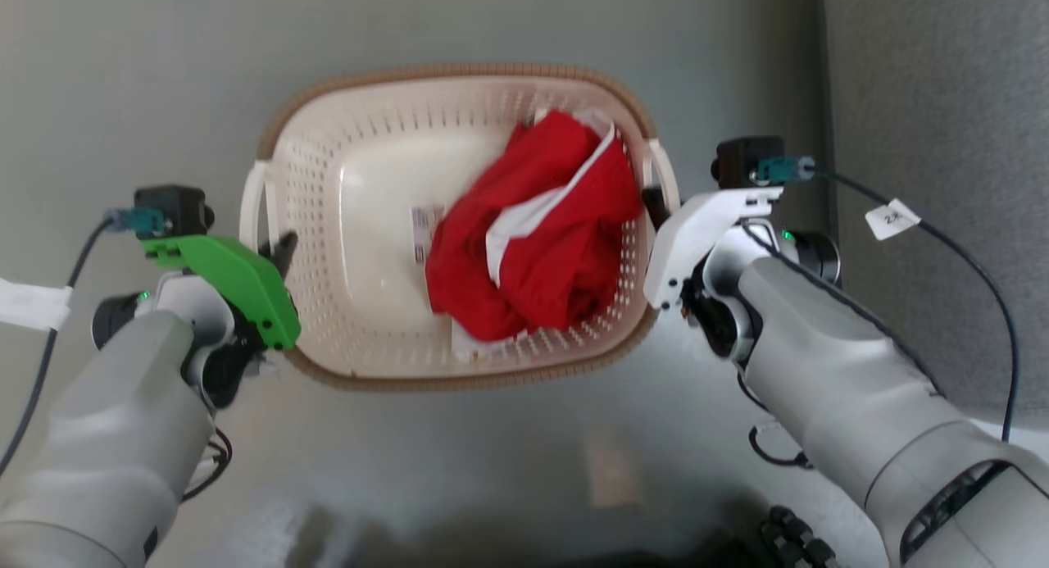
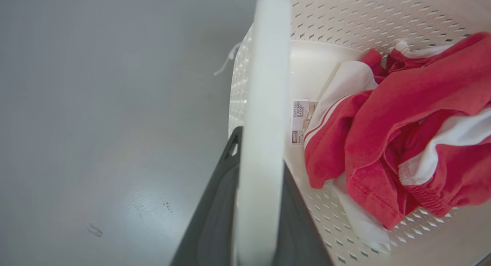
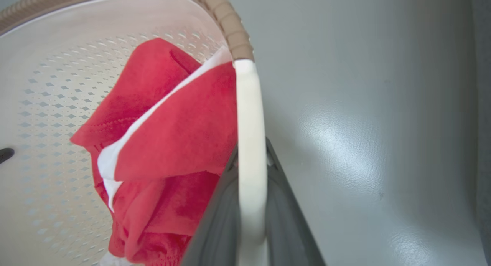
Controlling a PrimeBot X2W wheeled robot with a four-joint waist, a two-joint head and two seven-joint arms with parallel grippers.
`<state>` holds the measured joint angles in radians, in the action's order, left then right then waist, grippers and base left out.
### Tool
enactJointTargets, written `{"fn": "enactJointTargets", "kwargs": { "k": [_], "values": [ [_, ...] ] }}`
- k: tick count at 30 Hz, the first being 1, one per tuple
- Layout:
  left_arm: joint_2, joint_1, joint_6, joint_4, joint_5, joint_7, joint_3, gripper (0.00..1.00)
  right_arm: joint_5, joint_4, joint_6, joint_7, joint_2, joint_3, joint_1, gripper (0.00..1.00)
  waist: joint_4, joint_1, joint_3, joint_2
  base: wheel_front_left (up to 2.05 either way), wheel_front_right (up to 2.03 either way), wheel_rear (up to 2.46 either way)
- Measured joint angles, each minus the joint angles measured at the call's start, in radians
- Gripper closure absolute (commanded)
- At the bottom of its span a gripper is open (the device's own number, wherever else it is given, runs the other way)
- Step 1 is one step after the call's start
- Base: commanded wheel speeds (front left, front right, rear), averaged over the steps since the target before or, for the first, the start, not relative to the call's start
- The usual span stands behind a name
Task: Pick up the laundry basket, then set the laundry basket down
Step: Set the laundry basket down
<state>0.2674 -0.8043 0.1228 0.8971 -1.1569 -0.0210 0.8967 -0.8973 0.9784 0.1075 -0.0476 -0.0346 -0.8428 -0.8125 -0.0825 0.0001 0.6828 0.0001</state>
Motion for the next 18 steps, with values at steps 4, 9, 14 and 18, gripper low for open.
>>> {"fn": "enactJointTargets", "kwargs": {
  "k": [4, 9, 14, 18],
  "values": [
    [0.003, -0.030, 0.000, -0.002, 0.003, 0.031, -0.002, 1.00, 0.005, 0.000, 0.001, -0.028, -0.001, -0.001, -0.032, 1.00, -0.005, 0.0000, 0.057, 0.0000, 0.00, 0.00, 0.00],
    [0.008, -0.066, 0.000, -0.002, 0.015, 0.070, -0.001, 1.00, 0.010, 0.002, 0.002, -0.067, -0.001, -0.001, -0.066, 1.00, -0.010, 0.0000, 0.128, 0.0000, 0.00, 0.00, 0.00],
    [0.006, -0.073, 0.000, 0.001, 0.027, 0.100, 0.007, 1.00, 0.013, 0.013, 0.002, -0.086, 0.001, -0.005, -0.070, 1.00, -0.013, 0.0001, 0.182, 0.0000, 0.00, 0.00, 0.00],
    [0.001, -0.073, 0.000, 0.007, 0.027, 0.114, 0.010, 1.00, 0.013, 0.025, 0.002, -0.099, 0.002, -0.008, -0.072, 1.00, -0.014, 0.0001, 0.207, -0.0001, 0.00, 0.00, 0.00]
  ]
}}
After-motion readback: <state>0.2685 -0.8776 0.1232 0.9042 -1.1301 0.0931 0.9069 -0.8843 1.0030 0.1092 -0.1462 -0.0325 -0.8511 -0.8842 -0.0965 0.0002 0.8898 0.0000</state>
